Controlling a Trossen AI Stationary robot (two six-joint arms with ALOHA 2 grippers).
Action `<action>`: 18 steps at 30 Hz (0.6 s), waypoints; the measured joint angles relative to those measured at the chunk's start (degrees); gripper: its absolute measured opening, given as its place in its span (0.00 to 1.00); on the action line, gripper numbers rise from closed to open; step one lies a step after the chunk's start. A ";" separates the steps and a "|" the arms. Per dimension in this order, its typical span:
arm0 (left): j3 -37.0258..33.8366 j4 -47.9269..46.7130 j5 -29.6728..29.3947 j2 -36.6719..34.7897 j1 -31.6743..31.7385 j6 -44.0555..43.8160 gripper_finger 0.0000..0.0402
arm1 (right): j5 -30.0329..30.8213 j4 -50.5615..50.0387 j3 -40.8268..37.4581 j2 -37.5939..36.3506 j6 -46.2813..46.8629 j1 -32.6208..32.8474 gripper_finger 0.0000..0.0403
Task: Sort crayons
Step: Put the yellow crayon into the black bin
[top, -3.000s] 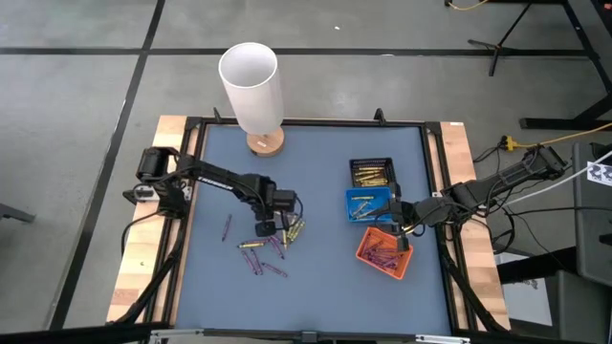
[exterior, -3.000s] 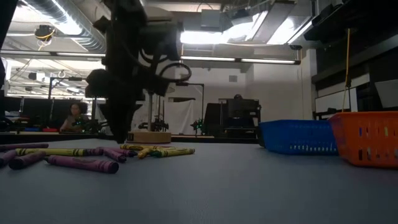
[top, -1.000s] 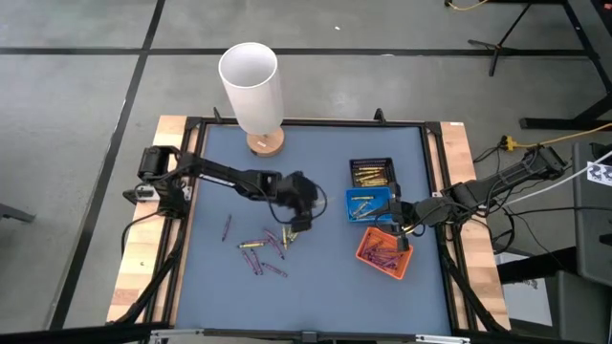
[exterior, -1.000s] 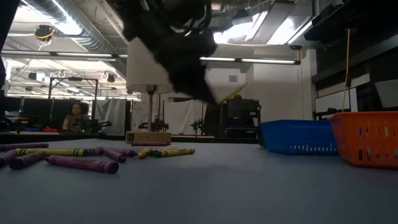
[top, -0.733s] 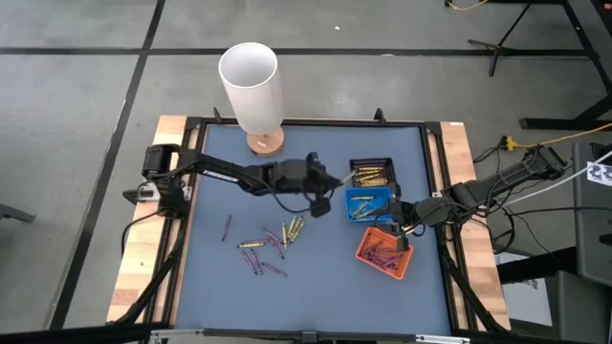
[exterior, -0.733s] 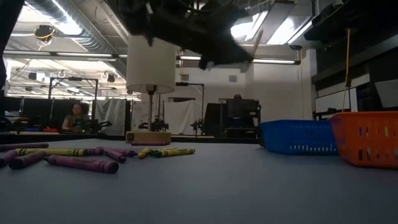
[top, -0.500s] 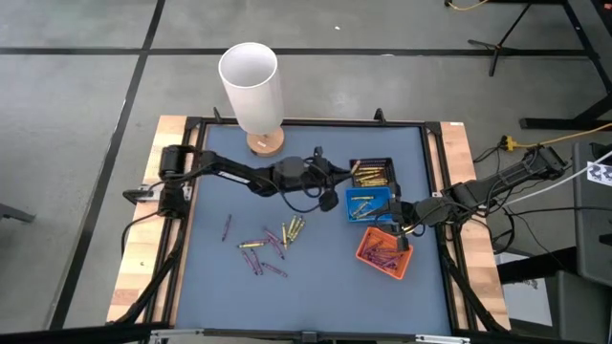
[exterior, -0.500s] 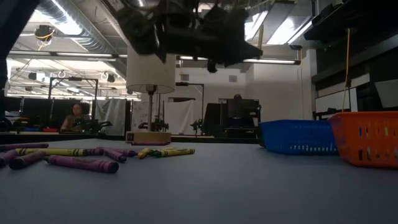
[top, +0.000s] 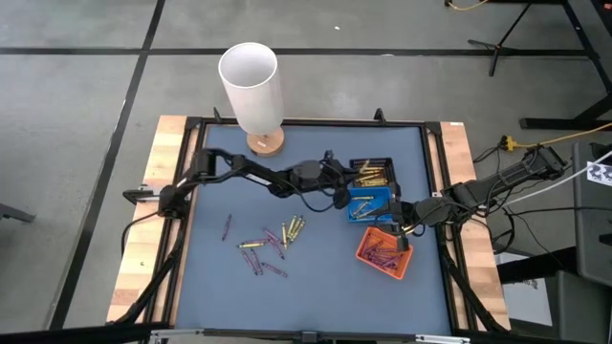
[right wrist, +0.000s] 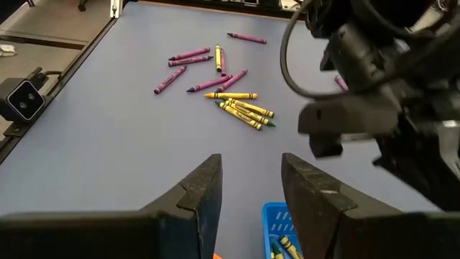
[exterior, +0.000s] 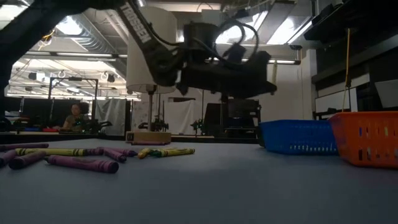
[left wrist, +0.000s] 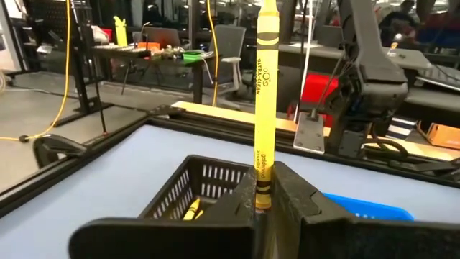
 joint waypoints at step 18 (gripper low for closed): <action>7.54 -8.57 -6.56 3.40 0.22 -0.04 0.18 | 0.02 -0.07 0.00 0.00 0.00 0.00 0.35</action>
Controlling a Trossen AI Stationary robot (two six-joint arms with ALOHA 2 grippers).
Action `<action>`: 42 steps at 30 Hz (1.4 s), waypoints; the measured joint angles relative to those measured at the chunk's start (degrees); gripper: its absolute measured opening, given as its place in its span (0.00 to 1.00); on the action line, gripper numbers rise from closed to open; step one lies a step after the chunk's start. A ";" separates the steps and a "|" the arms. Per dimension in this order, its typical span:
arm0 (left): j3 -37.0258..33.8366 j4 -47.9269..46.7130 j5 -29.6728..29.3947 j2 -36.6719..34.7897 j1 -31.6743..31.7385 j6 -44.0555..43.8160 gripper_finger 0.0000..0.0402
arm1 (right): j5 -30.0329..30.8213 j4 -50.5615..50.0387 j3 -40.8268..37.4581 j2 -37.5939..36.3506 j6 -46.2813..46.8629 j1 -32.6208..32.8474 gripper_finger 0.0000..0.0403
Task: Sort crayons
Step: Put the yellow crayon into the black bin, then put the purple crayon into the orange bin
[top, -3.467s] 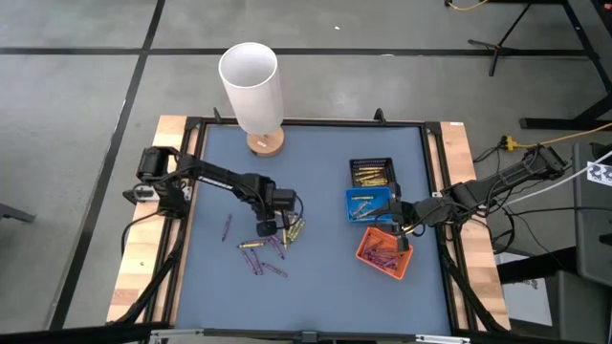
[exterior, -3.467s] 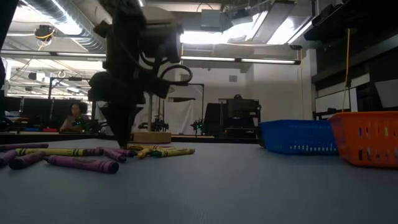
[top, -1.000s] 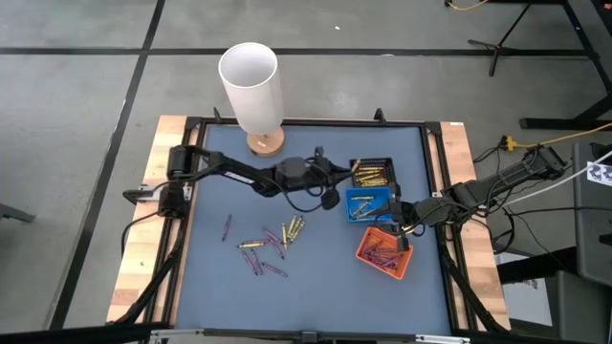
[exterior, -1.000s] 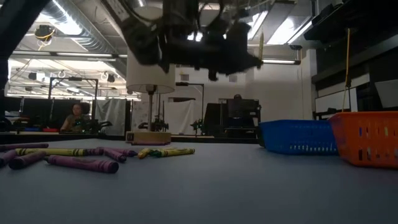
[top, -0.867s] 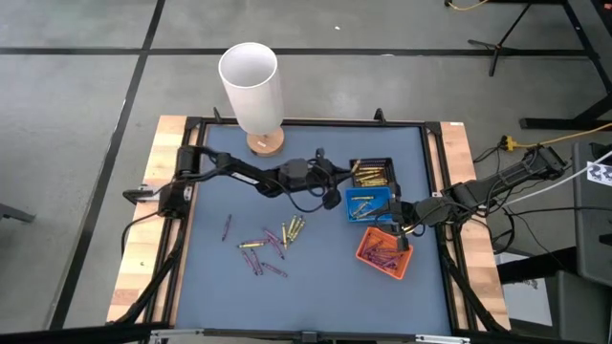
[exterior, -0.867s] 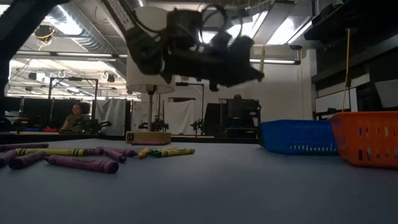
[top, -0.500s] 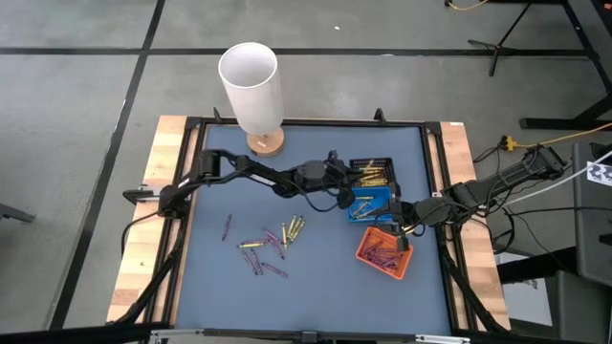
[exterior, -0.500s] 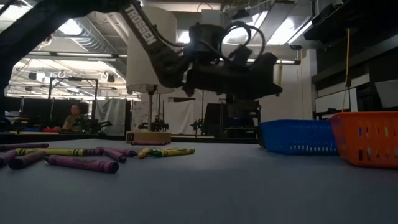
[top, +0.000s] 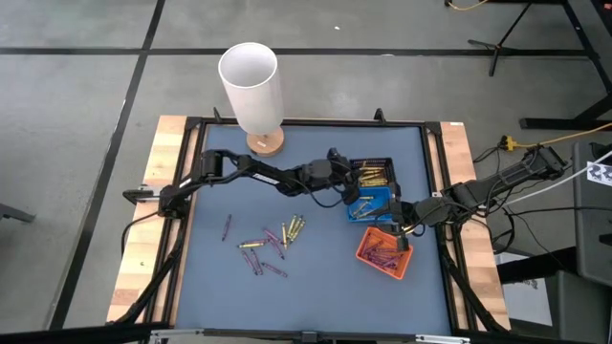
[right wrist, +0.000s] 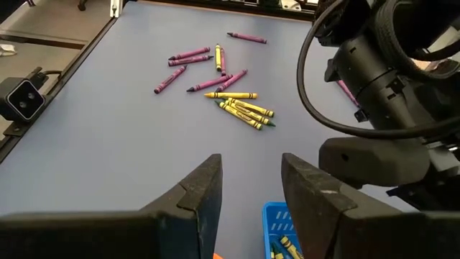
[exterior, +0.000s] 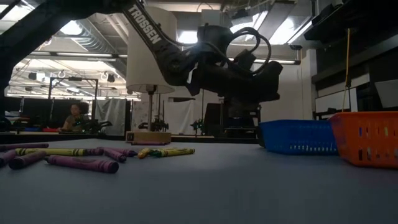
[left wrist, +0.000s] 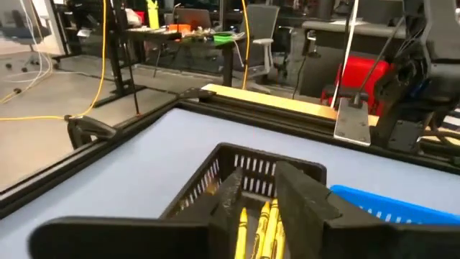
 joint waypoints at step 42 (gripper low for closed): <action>-0.09 -90.09 6.67 -20.94 12.27 0.81 0.21 | 0.00 -1.84 0.00 0.02 0.04 0.02 0.35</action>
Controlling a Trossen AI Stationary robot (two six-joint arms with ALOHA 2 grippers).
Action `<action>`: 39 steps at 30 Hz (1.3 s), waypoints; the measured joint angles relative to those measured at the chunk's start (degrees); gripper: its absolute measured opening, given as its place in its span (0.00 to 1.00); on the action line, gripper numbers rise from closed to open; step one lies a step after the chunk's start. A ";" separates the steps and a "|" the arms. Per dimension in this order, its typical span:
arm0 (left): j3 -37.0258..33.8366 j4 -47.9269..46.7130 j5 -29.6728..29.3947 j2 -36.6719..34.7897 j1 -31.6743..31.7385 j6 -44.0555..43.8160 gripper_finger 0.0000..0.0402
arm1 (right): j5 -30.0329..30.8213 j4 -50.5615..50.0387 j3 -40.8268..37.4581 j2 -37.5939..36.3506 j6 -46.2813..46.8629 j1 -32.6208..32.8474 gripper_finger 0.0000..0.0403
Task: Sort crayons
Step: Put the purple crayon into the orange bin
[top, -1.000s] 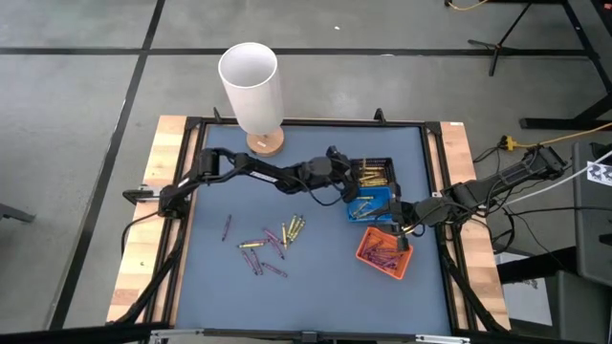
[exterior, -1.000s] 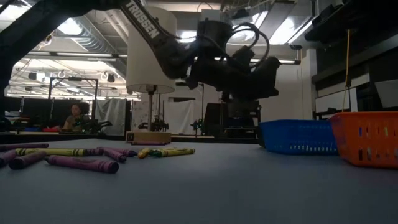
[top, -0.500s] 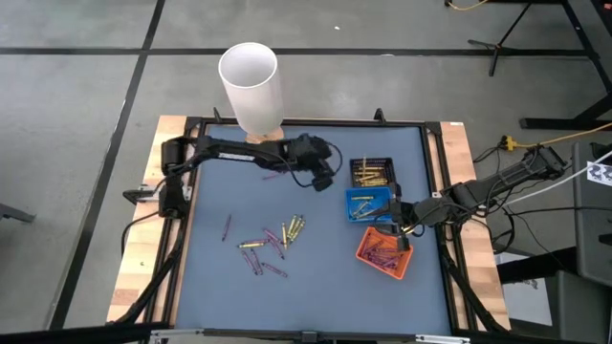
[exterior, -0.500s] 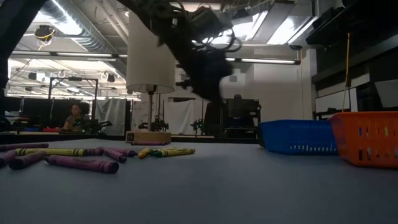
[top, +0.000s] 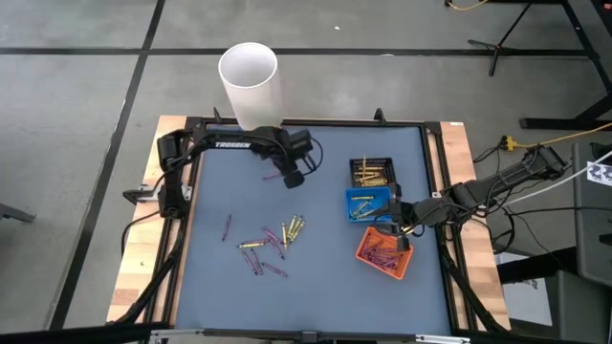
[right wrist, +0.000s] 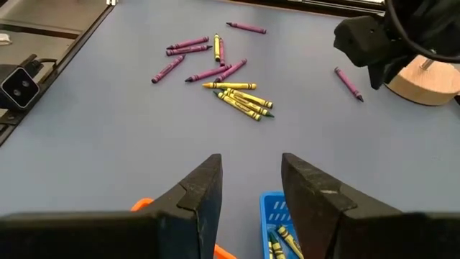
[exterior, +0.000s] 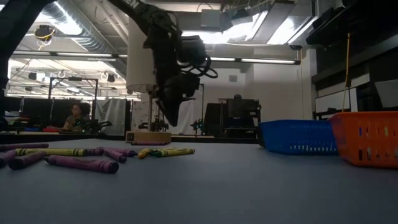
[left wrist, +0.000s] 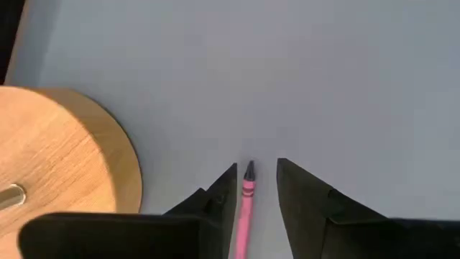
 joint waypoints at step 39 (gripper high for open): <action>-12.87 3.51 2.66 0.33 1.74 7.74 0.09 | 0.00 -0.04 0.00 -0.01 0.00 -0.01 0.35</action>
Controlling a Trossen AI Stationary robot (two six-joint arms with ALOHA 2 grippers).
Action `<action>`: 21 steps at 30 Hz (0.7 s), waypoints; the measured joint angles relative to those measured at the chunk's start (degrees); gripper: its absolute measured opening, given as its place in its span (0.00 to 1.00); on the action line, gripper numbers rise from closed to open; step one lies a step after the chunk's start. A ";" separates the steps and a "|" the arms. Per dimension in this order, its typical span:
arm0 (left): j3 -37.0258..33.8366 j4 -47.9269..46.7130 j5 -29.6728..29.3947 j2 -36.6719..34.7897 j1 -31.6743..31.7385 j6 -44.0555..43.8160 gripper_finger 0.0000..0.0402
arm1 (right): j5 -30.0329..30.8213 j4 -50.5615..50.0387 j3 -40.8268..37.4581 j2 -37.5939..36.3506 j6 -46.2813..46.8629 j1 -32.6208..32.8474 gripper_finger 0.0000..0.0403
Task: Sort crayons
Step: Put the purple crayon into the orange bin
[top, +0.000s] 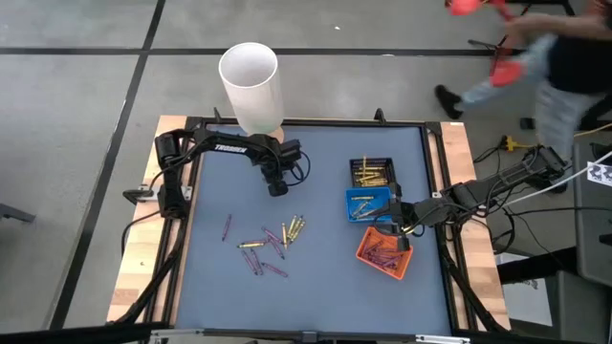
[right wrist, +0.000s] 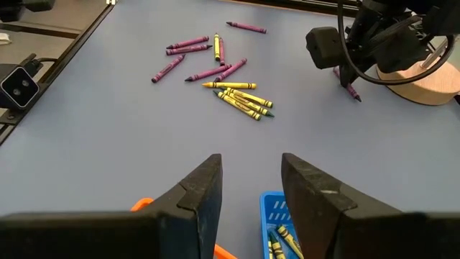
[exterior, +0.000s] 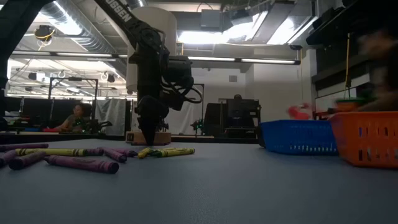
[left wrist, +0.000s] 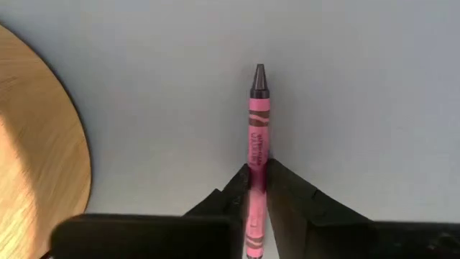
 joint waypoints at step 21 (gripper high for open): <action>0.16 2.21 -0.13 0.07 -1.64 -0.05 0.02 | 0.00 -0.02 0.00 0.01 0.00 0.01 0.35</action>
